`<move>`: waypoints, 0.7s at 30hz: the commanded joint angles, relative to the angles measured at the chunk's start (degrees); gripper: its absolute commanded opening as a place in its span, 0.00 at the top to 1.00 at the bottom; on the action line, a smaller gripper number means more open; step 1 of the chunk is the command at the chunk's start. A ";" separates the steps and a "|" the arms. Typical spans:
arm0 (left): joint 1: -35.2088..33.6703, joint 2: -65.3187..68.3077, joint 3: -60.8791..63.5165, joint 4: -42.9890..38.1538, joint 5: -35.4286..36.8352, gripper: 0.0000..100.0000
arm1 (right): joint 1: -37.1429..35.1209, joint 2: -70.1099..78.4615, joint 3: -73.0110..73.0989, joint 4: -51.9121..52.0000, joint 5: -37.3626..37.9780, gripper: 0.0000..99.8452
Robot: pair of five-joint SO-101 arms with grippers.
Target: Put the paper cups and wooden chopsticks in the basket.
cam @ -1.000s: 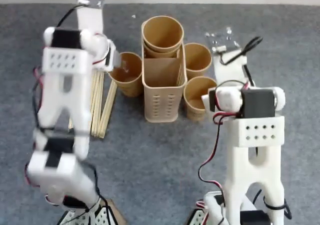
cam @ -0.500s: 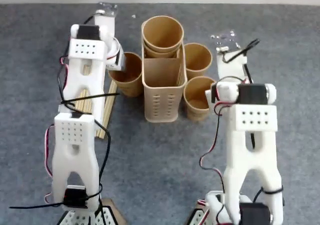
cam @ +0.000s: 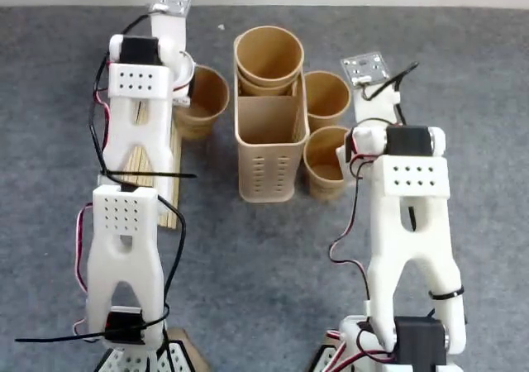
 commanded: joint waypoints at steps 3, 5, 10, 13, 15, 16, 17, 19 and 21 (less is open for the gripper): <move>-3.30 -8.92 -2.68 0.53 -0.18 1.00 | 0.66 0.13 -0.13 -2.15 0.44 0.72; -4.00 -14.20 -2.77 0.53 -0.18 1.00 | 0.66 0.13 -0.13 -3.21 0.44 0.72; -4.53 -30.02 -2.42 0.53 -0.18 1.00 | 0.48 0.13 -0.13 -5.85 0.44 0.72; -3.56 -38.20 -2.07 0.53 -0.18 1.00 | 0.48 0.22 -0.04 -8.13 0.35 0.72; -1.45 -42.86 0.40 0.53 -0.18 1.00 | 0.48 0.22 1.36 -10.42 0.35 0.72; -0.48 -44.97 2.15 0.53 -0.18 1.00 | 0.40 0.22 2.42 -12.00 0.35 0.72; 1.01 -46.99 4.09 0.53 -0.18 1.00 | 0.04 0.22 3.82 -13.76 0.35 0.72; 4.53 -50.42 6.99 0.53 -0.18 1.00 | -0.57 0.22 7.43 -17.71 0.35 0.72; 8.04 -53.14 9.10 0.53 -0.18 1.00 | -1.63 0.22 11.12 -20.79 0.35 0.72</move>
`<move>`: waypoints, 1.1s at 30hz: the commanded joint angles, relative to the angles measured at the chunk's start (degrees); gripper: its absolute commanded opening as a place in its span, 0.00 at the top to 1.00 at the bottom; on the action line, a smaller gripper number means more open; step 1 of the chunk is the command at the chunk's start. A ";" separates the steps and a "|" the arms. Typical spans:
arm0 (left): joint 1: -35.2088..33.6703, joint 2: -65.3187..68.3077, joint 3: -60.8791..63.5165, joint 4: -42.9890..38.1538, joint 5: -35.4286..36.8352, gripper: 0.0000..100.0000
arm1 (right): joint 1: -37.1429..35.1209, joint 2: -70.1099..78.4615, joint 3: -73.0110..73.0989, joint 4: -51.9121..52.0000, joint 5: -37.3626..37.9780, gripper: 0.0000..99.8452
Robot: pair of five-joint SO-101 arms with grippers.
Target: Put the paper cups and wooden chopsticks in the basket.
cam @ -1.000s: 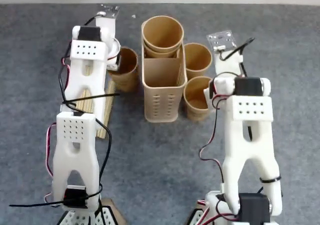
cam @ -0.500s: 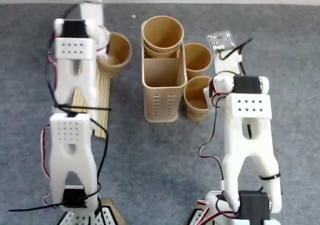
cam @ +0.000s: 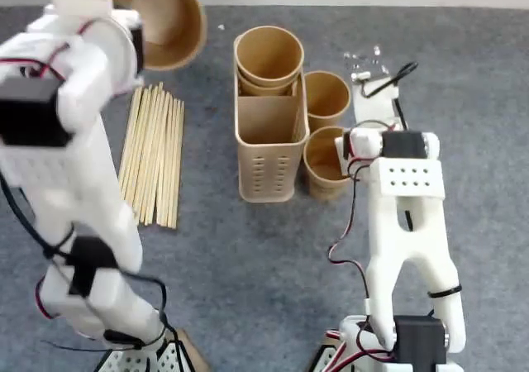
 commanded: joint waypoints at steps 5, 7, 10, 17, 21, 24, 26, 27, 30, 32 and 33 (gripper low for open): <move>12.35 -5.93 3.47 -1.67 -0.44 1.00 | -1.63 -0.13 7.69 -10.33 0.35 0.72; 13.76 -5.05 3.56 -4.22 -1.49 1.00 | -1.63 -0.04 7.96 -11.82 0.35 0.72; 14.99 -2.95 3.56 -7.12 -1.58 1.00 | -1.89 0.92 9.89 -13.32 0.35 0.72; 14.99 3.47 3.30 -8.53 -1.49 1.00 | -1.63 13.49 11.12 -17.98 0.35 0.76; 14.99 4.79 3.12 -8.62 -1.49 1.00 | -1.63 18.42 6.37 -17.98 -0.53 0.97; 14.99 5.23 3.30 -8.70 -1.49 1.00 | -0.57 18.68 4.26 -17.71 -4.75 0.98; 14.99 5.32 3.74 -9.05 -1.49 1.00 | 0.04 18.24 3.38 -17.63 -5.71 0.99; 14.99 5.41 4.35 -9.14 -1.49 1.00 | 0.66 17.63 3.38 -17.63 -5.71 0.99; 14.81 5.41 7.69 -11.52 -1.49 1.00 | 1.63 15.43 3.21 -15.96 -5.71 0.99; 14.73 5.41 10.77 -13.80 -1.49 1.00 | 2.33 13.32 1.80 -12.09 -5.63 0.99; 14.73 5.41 12.53 -14.77 -1.49 1.00 | 2.68 12.18 0.66 -9.63 -5.63 0.99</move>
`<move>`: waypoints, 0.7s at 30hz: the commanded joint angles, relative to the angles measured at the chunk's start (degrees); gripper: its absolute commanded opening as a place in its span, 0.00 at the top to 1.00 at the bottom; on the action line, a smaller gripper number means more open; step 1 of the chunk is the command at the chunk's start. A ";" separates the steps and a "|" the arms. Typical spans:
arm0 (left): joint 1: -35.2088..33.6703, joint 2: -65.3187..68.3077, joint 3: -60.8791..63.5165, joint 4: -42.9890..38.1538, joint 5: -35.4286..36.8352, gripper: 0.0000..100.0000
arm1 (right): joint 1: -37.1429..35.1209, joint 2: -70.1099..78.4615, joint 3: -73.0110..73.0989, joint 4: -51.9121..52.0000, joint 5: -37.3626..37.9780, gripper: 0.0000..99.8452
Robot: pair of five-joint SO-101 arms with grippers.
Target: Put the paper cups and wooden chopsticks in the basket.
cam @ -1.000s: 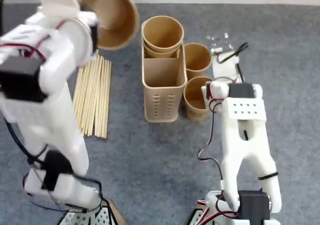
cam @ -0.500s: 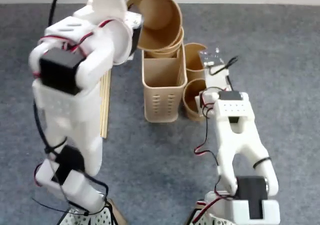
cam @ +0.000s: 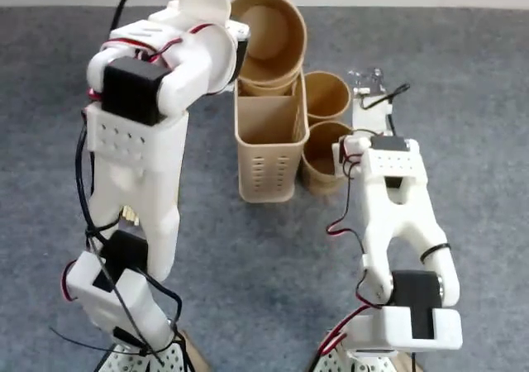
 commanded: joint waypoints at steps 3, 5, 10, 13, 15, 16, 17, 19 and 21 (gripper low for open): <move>0.40 -0.22 8.13 -6.51 -0.44 1.00 | 1.80 -7.43 -7.25 12.53 0.97 0.99; 0.40 -0.22 11.30 -9.23 -0.44 1.00 | 2.07 -9.98 -10.77 17.71 2.11 0.99; 0.40 -0.22 17.89 -11.25 -0.44 0.98 | 1.98 -16.40 -22.46 30.11 2.29 0.99; 0.40 -0.22 19.74 -10.90 -0.44 0.88 | 1.80 -18.95 -31.96 37.76 2.29 0.99; 0.31 -0.31 19.74 -10.81 -0.44 0.83 | 1.80 -19.65 -38.64 42.24 2.29 0.99; 0.31 -0.40 19.65 -10.81 -0.44 0.82 | 1.80 -19.65 -42.15 44.26 2.37 0.99; 0.04 -0.84 19.47 -10.81 -0.44 0.82 | 1.80 -19.65 -45.41 46.11 2.37 0.99; -1.01 -1.01 19.21 -11.25 -0.62 0.81 | 1.80 -19.65 -51.30 48.48 2.37 0.99; -1.89 -1.01 16.31 -10.81 -0.62 0.81 | 1.80 -19.65 -56.13 49.71 2.37 0.99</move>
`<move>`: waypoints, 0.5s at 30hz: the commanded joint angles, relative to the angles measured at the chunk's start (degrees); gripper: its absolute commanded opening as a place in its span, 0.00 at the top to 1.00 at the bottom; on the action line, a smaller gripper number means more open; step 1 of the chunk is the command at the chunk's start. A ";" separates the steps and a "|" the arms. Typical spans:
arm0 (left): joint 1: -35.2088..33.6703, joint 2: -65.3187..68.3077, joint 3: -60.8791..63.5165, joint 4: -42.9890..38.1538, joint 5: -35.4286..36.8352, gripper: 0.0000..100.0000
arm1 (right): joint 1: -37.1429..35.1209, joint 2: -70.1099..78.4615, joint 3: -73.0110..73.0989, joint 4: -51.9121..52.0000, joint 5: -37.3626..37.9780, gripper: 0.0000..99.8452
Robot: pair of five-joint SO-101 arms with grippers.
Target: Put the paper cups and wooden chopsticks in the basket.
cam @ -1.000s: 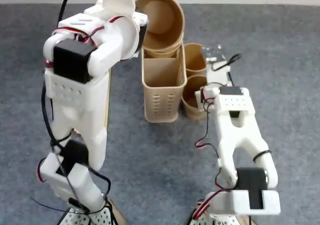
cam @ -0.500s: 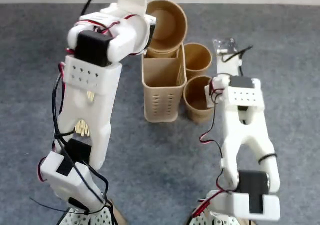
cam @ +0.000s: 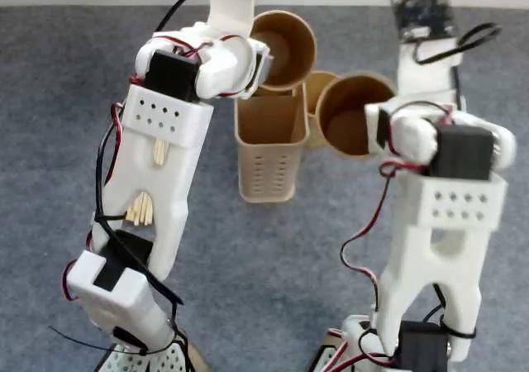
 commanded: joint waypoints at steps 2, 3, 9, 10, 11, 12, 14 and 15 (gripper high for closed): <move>-3.38 -1.19 -7.08 0.26 -0.53 0.81 | 0.40 -2.07 -11.65 2.68 0.70 0.99; -4.18 -1.19 -9.36 0.62 -0.53 0.81 | 0.40 -2.07 -12.18 2.68 0.70 0.99; -8.40 -1.19 -23.69 5.98 -0.62 0.81 | -0.04 -2.07 -12.18 -0.66 0.18 0.99; -9.10 -1.10 -25.45 6.86 -0.62 0.81 | -1.01 -1.98 -12.18 -2.24 0.18 0.99; -9.80 -1.10 -26.86 7.74 -0.53 0.81 | -2.07 -1.98 -12.18 -3.91 0.18 0.99; -10.59 -1.10 -28.09 8.44 -0.35 0.81 | -3.21 -1.98 -12.18 -5.58 0.18 0.99; -12.62 -1.10 -30.02 10.02 -0.18 0.81 | -6.11 -1.98 -12.18 -9.10 0.18 0.99; -13.93 -1.19 -30.90 11.16 0.70 0.81 | -7.60 -1.98 -12.18 -10.77 0.09 0.99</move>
